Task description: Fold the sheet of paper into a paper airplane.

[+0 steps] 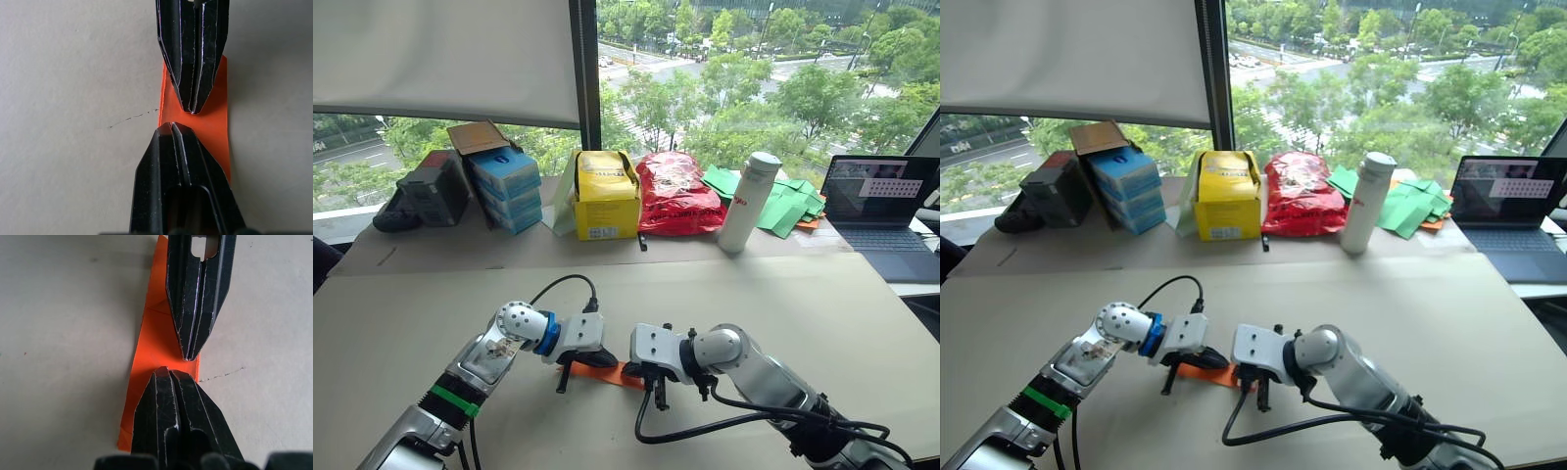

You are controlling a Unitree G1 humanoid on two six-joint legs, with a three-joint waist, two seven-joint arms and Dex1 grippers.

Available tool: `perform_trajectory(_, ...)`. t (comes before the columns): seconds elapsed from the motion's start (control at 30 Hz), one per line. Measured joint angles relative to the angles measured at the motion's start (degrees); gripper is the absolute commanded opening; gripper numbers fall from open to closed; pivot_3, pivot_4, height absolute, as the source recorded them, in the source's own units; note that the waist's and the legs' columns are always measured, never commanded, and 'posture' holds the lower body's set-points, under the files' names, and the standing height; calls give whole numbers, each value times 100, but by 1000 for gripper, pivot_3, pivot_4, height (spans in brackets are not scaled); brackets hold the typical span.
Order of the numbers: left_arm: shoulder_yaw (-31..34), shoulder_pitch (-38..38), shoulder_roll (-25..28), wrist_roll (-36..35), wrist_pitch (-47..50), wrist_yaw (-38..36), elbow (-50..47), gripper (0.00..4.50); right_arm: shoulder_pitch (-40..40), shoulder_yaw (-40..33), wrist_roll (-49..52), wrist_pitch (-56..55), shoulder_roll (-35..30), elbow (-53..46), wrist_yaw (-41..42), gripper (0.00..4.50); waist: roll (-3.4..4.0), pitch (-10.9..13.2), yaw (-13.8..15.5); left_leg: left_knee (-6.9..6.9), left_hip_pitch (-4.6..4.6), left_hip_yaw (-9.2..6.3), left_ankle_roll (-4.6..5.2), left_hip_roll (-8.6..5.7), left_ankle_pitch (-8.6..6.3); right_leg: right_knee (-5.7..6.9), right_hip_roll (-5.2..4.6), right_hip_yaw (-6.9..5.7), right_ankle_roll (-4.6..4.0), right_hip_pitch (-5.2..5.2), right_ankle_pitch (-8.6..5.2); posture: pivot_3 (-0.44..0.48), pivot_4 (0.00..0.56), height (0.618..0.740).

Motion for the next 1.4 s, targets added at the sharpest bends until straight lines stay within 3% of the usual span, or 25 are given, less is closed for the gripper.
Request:
perform_trajectory(0.3, 6, 77, 77, 120, -314, 27, 74, 0, -9, 47, -58, 5, 0, -2, 8, 11, 0, -2, -5, -6, 38, 0, 6, 1, -4, -3, 0, 0, 0, 32, 0, 0, 150, 740)
perform_trajectory(0.37, 40, 117, 188, 119, -342, 27, 69, 0, -8, 64, -77, 14, 0, -2, 16, 11, 0, -2, -24, -10, 62, 0, 46, 5, -28, -9, 1, 0, 0, 62, 0, 0, 150, 740)
perform_trajectory(0.83, 595, 492, 866, 90, -705, 18, 243, 0, -7, 92, -108, 41, -31, 0, 64, 11, 14, -10, -105, -24, 110, 0, 49, 7, -31, -8, 2, -2, -1, 81, -1, 0, 150, 740)
perform_trajectory(1.1, 787, 674, 907, 32, -707, 81, 271, 0, -10, 91, -112, 42, -49, -3, 108, 11, 20, -14, -100, -32, 119, 4, 50, 7, -31, -8, 0, 0, -1, 84, -1, 0, 150, 740)
perform_trajectory(1.3, 1319, 1180, 946, -491, -62, 278, -64, 0, 88, -30, -91, 27, -71, -126, 57, 11, 15, -7, -103, -37, 96, 5, 49, 7, -31, -8, 0, 0, -1, 61, -1, 0, 150, 740)
perform_trajectory(1.4, 2055, 1531, 1056, -1212, 748, 431, -694, 0, 379, -367, 110, -98, -154, -311, 15, 11, -3, 4, -85, -31, 34, 5, 2, 6, -3, -3, -2, 0, -2, 0, 1, 0, 150, 740)
